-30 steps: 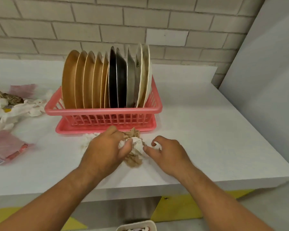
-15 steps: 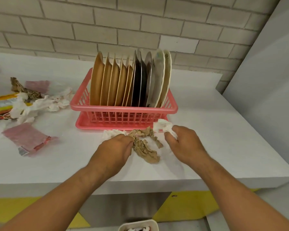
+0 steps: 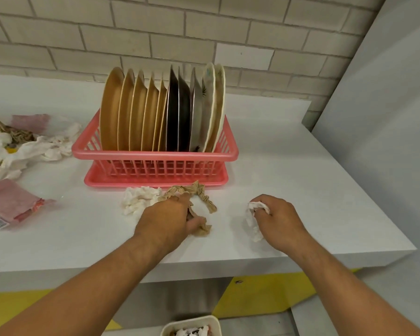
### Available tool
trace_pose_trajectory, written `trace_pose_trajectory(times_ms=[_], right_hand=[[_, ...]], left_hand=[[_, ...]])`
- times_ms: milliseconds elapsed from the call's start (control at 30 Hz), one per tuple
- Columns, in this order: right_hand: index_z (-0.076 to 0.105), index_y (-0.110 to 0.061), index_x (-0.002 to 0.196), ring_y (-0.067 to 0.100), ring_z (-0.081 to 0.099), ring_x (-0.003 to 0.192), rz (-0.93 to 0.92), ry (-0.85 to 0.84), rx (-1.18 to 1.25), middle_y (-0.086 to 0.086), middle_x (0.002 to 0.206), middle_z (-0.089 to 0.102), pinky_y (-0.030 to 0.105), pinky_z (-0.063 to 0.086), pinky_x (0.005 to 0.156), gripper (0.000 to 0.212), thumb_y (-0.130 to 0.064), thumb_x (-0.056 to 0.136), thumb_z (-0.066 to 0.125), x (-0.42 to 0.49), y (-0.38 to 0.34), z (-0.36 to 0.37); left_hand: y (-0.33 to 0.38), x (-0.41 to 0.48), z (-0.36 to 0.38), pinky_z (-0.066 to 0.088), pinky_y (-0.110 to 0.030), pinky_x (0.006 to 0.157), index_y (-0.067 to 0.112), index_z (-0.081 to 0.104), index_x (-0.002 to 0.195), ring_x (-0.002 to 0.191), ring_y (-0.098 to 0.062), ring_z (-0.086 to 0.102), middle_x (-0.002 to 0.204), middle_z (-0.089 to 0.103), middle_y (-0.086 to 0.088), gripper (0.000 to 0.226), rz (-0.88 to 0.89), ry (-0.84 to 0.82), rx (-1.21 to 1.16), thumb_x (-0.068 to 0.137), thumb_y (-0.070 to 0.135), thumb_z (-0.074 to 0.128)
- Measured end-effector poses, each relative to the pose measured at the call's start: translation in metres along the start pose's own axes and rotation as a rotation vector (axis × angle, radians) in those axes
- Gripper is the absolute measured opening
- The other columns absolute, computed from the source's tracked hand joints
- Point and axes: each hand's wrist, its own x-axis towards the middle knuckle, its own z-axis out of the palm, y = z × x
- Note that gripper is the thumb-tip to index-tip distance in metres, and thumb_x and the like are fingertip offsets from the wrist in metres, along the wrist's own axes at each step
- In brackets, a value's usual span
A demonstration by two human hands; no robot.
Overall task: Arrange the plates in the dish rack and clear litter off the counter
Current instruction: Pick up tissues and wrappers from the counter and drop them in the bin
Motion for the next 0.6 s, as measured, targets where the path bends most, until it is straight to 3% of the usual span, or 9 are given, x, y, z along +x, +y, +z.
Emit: trace_pose_trajectory(times_ms=[67,200,300,400,467,533,600], right_hand=[[0.058,-0.031,0.076,-0.004,0.056,0.065,-0.02,0.004,-0.045,-0.012,0.075,0.062,0.008,0.04,0.05,0.014,-0.023,0.088,0.057,0.0,0.003,0.003],[0.048,-0.027,0.072,0.006,0.05,0.057,-0.01,0.028,-0.165,-0.01,0.067,0.054,0.014,0.033,0.046,0.027,-0.045,0.083,0.066,-0.001,0.01,0.007],[0.048,-0.022,0.067,0.005,0.047,0.052,-0.01,0.055,-0.134,-0.008,0.062,0.052,0.013,0.035,0.043,0.028,-0.035,0.084,0.066,0.0,0.017,0.005],[0.048,-0.017,0.066,0.003,0.047,0.053,-0.011,0.056,-0.101,-0.006,0.062,0.051,0.013,0.037,0.044,0.024,-0.02,0.086,0.062,0.001,0.02,0.002],[0.055,-0.017,0.075,0.008,0.056,0.062,0.007,0.046,-0.089,-0.004,0.07,0.06,0.018,0.045,0.05,0.014,-0.014,0.087,0.059,0.001,0.018,0.002],[0.058,-0.02,0.084,0.013,0.066,0.072,0.052,0.032,-0.018,-0.002,0.08,0.066,0.028,0.054,0.059,0.012,-0.01,0.089,0.056,0.0,0.014,0.002],[0.056,-0.025,0.084,0.008,0.067,0.069,0.06,0.031,0.029,-0.003,0.083,0.067,0.023,0.054,0.052,0.02,-0.007,0.091,0.051,-0.003,0.01,0.003]], left_hand=[[0.002,-0.001,0.004,0.042,-0.028,0.066,0.028,0.048,0.12,0.095,-0.017,0.059,0.11,0.06,0.008,0.066,-0.052,-0.103,0.049,0.076,0.076,0.047],[0.018,-0.006,0.016,0.045,-0.03,0.07,0.027,0.056,0.11,0.096,-0.017,0.053,0.107,0.053,0.002,0.03,0.086,-0.053,0.181,0.094,0.05,0.045],[0.027,-0.01,0.024,0.042,-0.032,0.075,0.022,0.055,0.105,0.097,-0.02,0.049,0.109,0.05,-0.002,0.03,0.151,0.022,0.055,0.096,0.046,0.04],[0.029,-0.01,0.024,0.041,-0.022,0.077,0.019,0.052,0.118,0.095,-0.014,0.048,0.114,0.043,0.001,0.026,0.221,0.024,0.042,0.097,0.035,0.047],[0.028,-0.009,0.02,0.037,-0.013,0.074,0.017,0.049,0.122,0.096,-0.013,0.053,0.118,0.046,0.002,0.027,0.259,0.025,-0.017,0.095,0.019,0.051],[0.026,-0.009,0.012,0.034,-0.009,0.063,0.024,0.049,0.106,0.086,-0.012,0.055,0.105,0.053,0.005,0.021,0.206,0.038,-0.142,0.091,0.01,0.051],[0.023,-0.011,0.001,0.043,-0.012,0.065,0.027,0.048,0.094,0.081,-0.01,0.055,0.092,0.057,0.01,0.021,0.141,0.064,-0.271,0.089,0.007,0.051]])
